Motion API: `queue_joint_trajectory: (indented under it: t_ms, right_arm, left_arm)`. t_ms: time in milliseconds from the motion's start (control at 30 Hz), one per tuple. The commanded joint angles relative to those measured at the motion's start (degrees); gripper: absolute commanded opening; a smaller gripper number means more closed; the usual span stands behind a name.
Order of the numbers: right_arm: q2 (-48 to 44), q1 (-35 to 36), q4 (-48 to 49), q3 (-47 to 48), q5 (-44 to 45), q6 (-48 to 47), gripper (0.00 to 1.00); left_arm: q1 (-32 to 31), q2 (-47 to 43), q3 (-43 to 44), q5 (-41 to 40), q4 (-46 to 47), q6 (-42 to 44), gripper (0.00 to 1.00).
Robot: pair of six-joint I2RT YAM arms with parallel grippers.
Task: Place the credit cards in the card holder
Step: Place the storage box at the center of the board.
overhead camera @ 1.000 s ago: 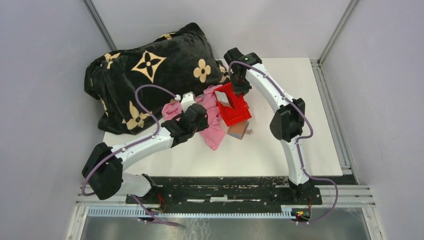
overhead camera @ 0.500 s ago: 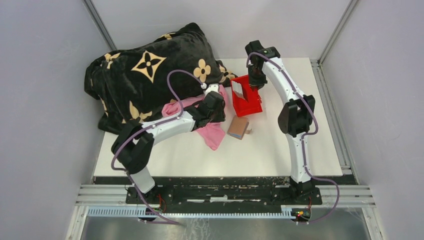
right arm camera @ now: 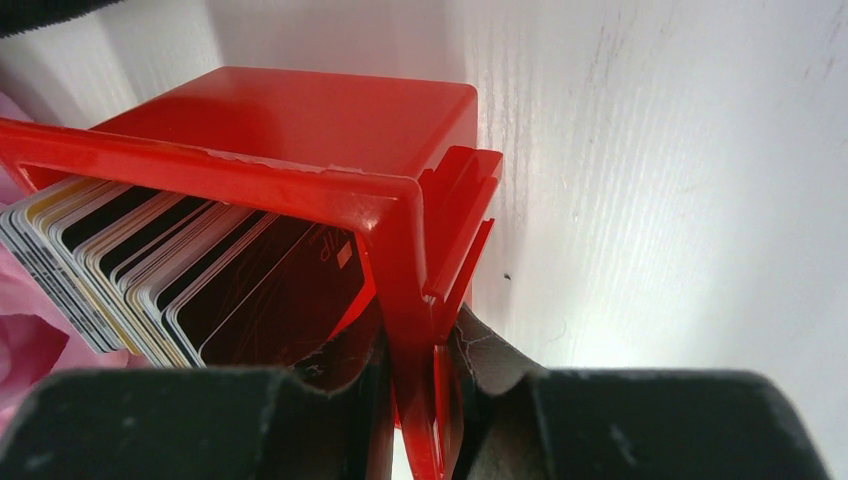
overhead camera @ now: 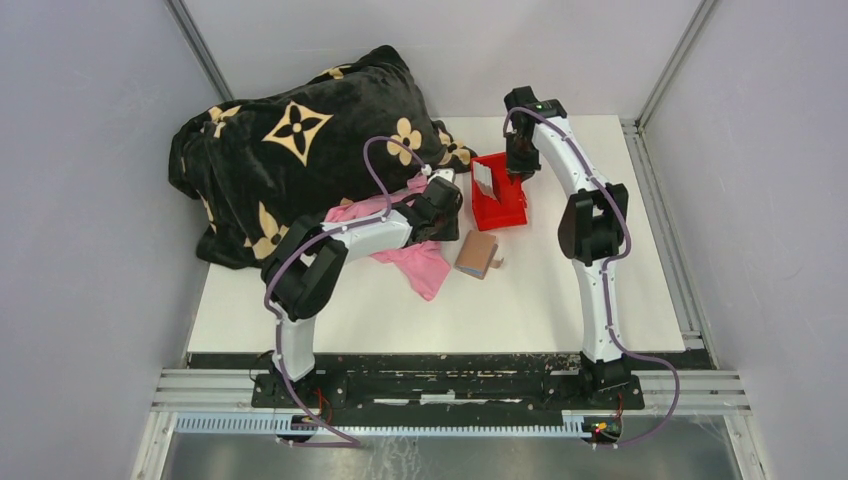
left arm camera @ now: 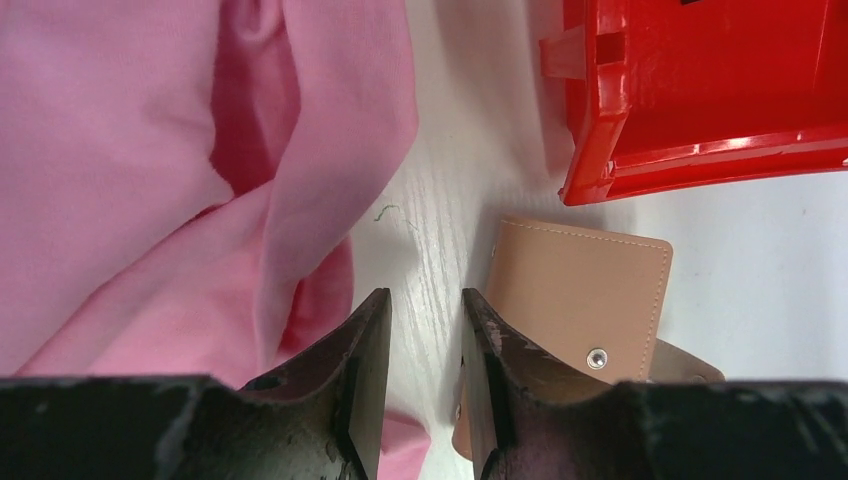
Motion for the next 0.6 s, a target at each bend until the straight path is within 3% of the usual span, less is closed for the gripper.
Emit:
queue_joint_trajectory:
  t_ms: [0, 567]
  right_arm:
    - [-1.2, -0.3, 4.8, 2.2, -2.6, 1.2, 0.01]
    - [-5.3, -0.2, 9.9, -10.6, -3.9, 1.5, 0.01]
  left_arm:
    - [0.1, 1.7, 2.7, 1.0, 1.2, 2.7, 0.39]
    - [-1.8, -1.4, -9.5, 3.6, 5.8, -2.4, 0.36]
